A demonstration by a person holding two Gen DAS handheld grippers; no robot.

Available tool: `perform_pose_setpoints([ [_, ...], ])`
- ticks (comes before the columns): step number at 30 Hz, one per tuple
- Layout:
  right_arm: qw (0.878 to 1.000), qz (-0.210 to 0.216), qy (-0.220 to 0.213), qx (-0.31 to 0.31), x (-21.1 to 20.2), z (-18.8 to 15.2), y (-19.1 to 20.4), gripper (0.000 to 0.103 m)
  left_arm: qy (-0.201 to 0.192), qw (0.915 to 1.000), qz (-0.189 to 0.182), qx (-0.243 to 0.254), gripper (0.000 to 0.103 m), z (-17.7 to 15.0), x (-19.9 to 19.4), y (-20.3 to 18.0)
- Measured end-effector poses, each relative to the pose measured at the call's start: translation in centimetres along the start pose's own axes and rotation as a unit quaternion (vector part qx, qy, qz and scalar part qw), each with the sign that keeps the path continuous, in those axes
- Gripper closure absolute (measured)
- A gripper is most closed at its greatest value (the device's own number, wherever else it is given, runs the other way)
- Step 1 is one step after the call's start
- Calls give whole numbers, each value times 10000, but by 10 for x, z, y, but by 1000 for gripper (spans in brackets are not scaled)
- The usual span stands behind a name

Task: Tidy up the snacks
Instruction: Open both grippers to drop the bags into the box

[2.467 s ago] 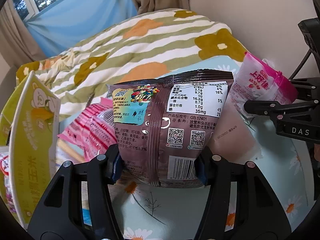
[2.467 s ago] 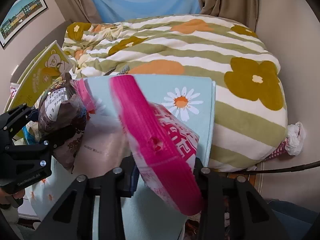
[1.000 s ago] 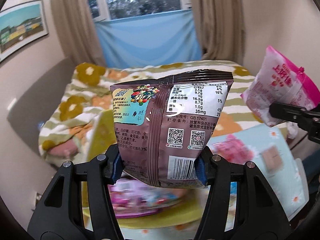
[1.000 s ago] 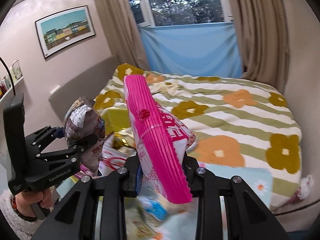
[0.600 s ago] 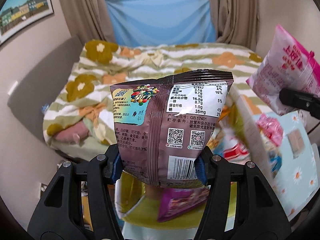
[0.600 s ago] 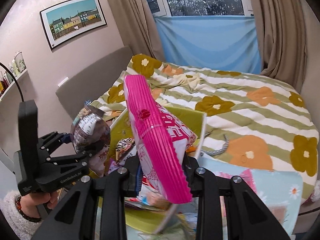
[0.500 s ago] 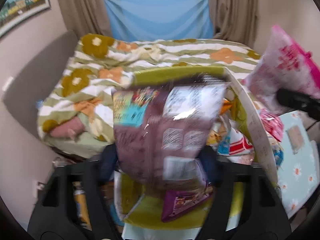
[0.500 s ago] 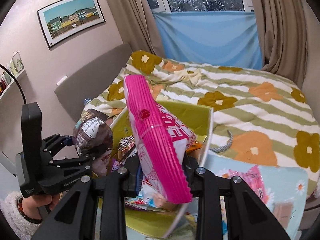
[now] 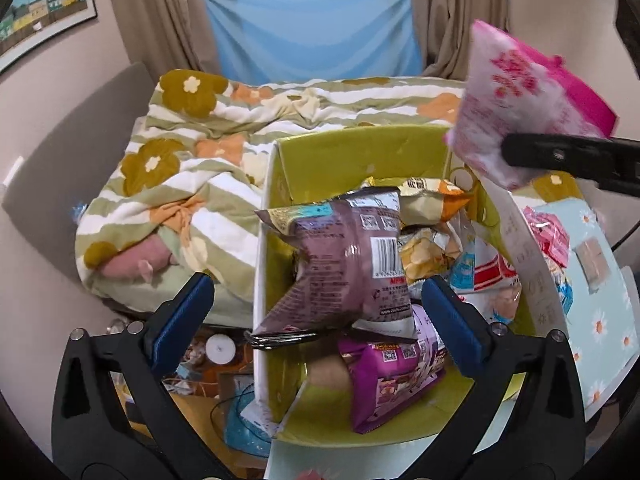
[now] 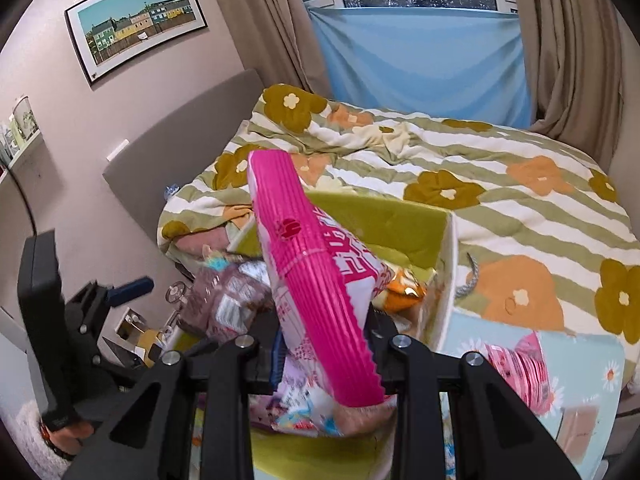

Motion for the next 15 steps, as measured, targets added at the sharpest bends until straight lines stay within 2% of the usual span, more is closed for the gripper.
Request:
perform_pose_setpoints([
  [5,9998,56,214,11,32,18,-3,74,-1,9999,104,-115,0,3,3,9],
  [7,9995,51,291,70,48,21,-7,66,31,9998,101,-167,0,3,7,10],
  [8,9995,69,285,95,51,21,-8,48,61,9998,102,-179,0,3,9,10],
  [9,9995,74,263,130,55,21,-10,18,92,9997,121,-185,0,2,11,10],
  [10,9996,99,224,171,57,19,-12,3,130,9996,139,-190,0,0,14,10],
  [11,9995,143,203,192,58,18,-12,0,164,9996,141,-196,0,-1,16,9],
  [15,9993,38,355,145,61,11,-14,0,248,9994,111,-223,0,-6,20,6],
])
Point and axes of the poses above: each gripper's, at about its wrist camera, not at the fingertips, and x roughly the way its jaws point, y to its left, z to its top, the point moved 1 cm from there along x, roughly the way its jaws point, and after that the axes turned 11 degrees about z, right-handed, at the moved point
